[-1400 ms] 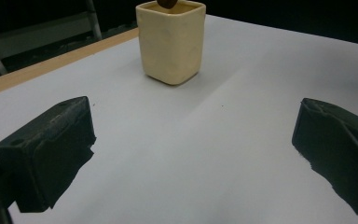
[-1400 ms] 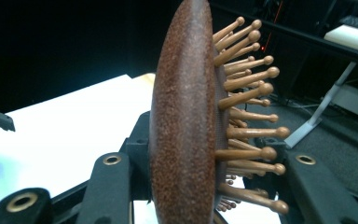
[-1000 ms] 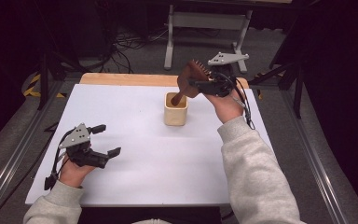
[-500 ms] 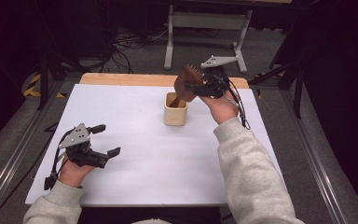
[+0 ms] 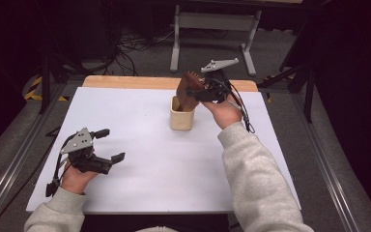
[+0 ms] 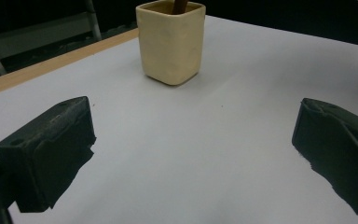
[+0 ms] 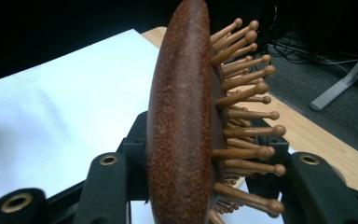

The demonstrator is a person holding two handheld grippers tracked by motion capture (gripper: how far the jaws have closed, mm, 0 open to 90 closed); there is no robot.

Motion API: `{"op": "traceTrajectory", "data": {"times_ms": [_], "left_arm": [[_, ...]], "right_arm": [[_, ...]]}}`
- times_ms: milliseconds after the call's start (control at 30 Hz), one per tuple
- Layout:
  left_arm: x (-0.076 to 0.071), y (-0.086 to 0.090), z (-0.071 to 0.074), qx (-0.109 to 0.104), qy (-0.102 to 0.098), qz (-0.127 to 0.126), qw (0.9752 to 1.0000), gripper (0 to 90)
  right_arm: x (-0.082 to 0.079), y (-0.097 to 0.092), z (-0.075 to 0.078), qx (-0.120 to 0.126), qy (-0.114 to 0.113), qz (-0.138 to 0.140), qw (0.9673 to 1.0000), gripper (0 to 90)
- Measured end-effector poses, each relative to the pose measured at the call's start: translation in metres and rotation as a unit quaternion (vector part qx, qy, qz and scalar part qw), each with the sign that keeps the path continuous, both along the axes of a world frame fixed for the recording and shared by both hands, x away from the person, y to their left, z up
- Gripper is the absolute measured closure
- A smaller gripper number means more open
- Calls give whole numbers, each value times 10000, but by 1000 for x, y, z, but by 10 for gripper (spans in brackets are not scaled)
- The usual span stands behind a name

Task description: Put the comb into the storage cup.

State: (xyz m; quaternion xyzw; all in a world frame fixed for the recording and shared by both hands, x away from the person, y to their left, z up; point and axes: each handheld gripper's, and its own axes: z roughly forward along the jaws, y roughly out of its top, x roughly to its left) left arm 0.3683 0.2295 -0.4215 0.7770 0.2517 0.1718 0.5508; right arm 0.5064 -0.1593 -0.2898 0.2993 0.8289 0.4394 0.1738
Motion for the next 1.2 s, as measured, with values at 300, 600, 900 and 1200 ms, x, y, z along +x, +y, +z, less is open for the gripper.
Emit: {"op": "traceTrajectory", "data": {"times_ms": [300,600,900,1200], "left_arm": [[0,-1,0,19,4,-17,10000,2],[0,-1,0,12,-5,-16,10000,2],[0,-2,0,-2,22,-22,10000,2],[0,-1,0,14,15,-25,10000,2]], "right_arm": [[3,7,-6,-154,93,79,9998,515],[5,9,-11,-164,129,88,9997,502],[6,3,-9,98,28,91,9999,388],[-8,-6,8,500,-888,231,9945,56]]}}
